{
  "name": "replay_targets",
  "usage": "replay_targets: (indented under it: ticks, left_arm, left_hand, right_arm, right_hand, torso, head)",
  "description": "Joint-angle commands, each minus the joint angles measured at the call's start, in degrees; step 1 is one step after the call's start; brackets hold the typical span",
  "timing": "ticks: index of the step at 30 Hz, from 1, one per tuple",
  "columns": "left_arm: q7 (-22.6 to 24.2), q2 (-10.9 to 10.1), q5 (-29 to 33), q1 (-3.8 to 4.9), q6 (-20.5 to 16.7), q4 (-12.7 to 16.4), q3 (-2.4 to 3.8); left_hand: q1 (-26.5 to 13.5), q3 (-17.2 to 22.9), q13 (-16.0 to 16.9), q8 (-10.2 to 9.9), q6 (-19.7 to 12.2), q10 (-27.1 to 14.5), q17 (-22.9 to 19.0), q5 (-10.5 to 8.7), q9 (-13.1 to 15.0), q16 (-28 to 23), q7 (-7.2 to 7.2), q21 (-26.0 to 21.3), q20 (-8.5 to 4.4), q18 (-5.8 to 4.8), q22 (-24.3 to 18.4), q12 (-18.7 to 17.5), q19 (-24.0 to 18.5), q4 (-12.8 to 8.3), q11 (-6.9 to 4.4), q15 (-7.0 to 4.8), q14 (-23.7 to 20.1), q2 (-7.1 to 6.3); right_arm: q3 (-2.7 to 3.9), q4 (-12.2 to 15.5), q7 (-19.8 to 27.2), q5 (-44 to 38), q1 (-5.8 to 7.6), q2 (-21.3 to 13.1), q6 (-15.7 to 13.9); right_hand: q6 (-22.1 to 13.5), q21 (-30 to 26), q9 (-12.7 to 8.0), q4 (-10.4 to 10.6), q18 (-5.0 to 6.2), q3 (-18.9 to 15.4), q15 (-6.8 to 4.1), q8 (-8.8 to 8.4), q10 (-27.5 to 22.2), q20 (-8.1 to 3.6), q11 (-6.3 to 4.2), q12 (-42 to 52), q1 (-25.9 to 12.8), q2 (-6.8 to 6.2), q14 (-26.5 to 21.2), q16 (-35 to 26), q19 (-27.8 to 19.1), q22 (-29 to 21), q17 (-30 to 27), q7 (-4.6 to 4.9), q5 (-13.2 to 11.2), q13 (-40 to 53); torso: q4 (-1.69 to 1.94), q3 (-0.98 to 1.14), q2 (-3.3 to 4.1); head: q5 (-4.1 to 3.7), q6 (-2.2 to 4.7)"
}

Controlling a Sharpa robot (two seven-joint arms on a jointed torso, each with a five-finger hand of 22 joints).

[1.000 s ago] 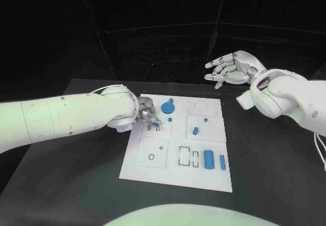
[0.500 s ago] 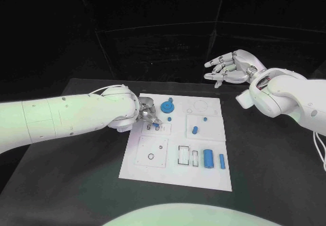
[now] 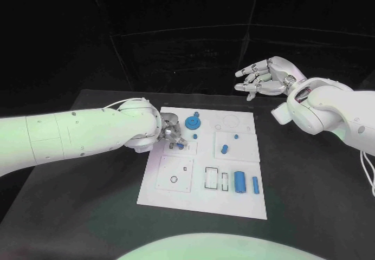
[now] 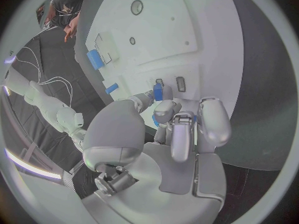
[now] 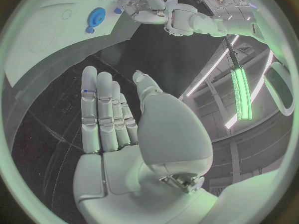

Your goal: Assemble the parts on the task board

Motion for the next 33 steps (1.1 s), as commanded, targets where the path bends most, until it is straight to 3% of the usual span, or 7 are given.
replay_targets:
  ticks: [1,8,17,24,33]
  left_arm:
    - [-0.8,-0.1,-0.5,-0.28,1.6,0.1,-0.27]
    - [-1.0,-0.2,-0.5,-0.3,1.7,0.1,-0.27]
    - [-1.0,-0.2,-0.5,-0.31,2.1,0.3,-0.27]
    - [-1.1,-0.5,-0.5,-0.33,2.2,0.6,-0.27]
    - [-1.1,-0.6,-0.5,-0.35,2.1,0.6,-0.27]
  left_hand:
    - [-0.5,10.5,-0.1,0.3,0.2,0.3,15.1,0.32,0.0,0.4,-0.41,0.3,0.15,-0.85,0.1,0.1,0.2,-10.2,0.02,0.24,6.0,-0.07]
    - [-0.6,10.6,-0.1,0.4,0.2,0.3,15.1,0.36,0.1,0.4,-0.43,0.3,0.15,-0.85,0.1,0.0,0.2,-10.2,0.01,0.24,6.0,-0.18]
    - [-2.2,10.4,-0.4,0.8,0.4,0.7,15.1,1.58,0.4,0.4,-0.72,0.4,0.09,-0.88,0.4,0.1,0.3,-10.3,-0.17,0.14,6.0,-1.77]
    - [-2.4,10.4,-0.2,1.0,0.7,0.9,15.1,2.02,0.5,0.4,-0.89,0.6,0.05,-0.93,0.7,0.3,0.4,-10.3,-0.3,0.08,6.0,-1.78]
    - [-2.7,10.4,0.0,1.1,0.9,1.2,15.1,2.74,0.6,0.4,-0.98,0.7,-0.02,-0.97,0.9,0.5,0.5,-10.3,-0.38,0.0,6.0,-1.8]
  right_arm:
    - [0.05,0.0,0.5,0.0,0.13,0.0,0.4]
    - [0.05,0.0,0.5,0.0,0.13,0.1,0.5]
    - [0.05,-0.1,0.4,0.0,0.13,0.1,0.6]
    - [0.05,-0.1,0.4,0.0,0.13,0.0,0.6]
    - [0.05,-0.2,0.4,0.0,0.12,0.1,0.7]
  right_hand:
    - [-0.4,-0.4,-0.1,0.0,0.16,-0.3,0.07,0.4,-0.4,0.04,0.18,0.2,-0.1,0.27,-0.4,-0.3,-0.3,-0.1,-0.1,-0.03,0.2,-0.1]
    - [-0.4,-0.4,-0.1,0.0,0.16,-0.3,0.07,0.4,-0.4,0.04,0.18,0.2,-0.1,0.27,-0.4,-0.3,-0.3,-0.1,-0.1,-0.03,0.2,-0.1]
    - [-0.4,-0.4,-0.1,0.0,0.16,-0.3,0.07,0.4,-0.4,0.04,0.18,0.2,-0.1,0.27,-0.4,-0.3,-0.3,-0.1,-0.1,-0.03,0.2,-0.1]
    - [-0.4,-0.4,-0.1,0.0,0.16,-0.3,0.07,0.4,-0.4,0.04,0.18,0.2,-0.1,0.27,-0.4,-0.3,-0.3,-0.1,-0.1,-0.03,0.2,-0.1]
    - [-0.5,-0.4,-0.1,0.0,0.17,-0.4,0.08,0.45,-0.4,0.07,0.19,0.4,-0.1,0.41,-0.5,-0.2,-0.3,-0.1,-0.1,-0.01,0.3,-0.1]
  torso:
    - [0.01,0.01,-0.03]
    - [0.05,0.01,0.0]
    - [-0.03,0.0,0.02]
    - [0.09,-0.06,-0.02]
    - [-0.02,-0.01,0.0]
  head:
    - [-0.06,-0.02]
    - [-0.04,-0.12]
    - [0.03,-0.2]
    - [-0.05,-0.31]
    - [0.15,-0.25]
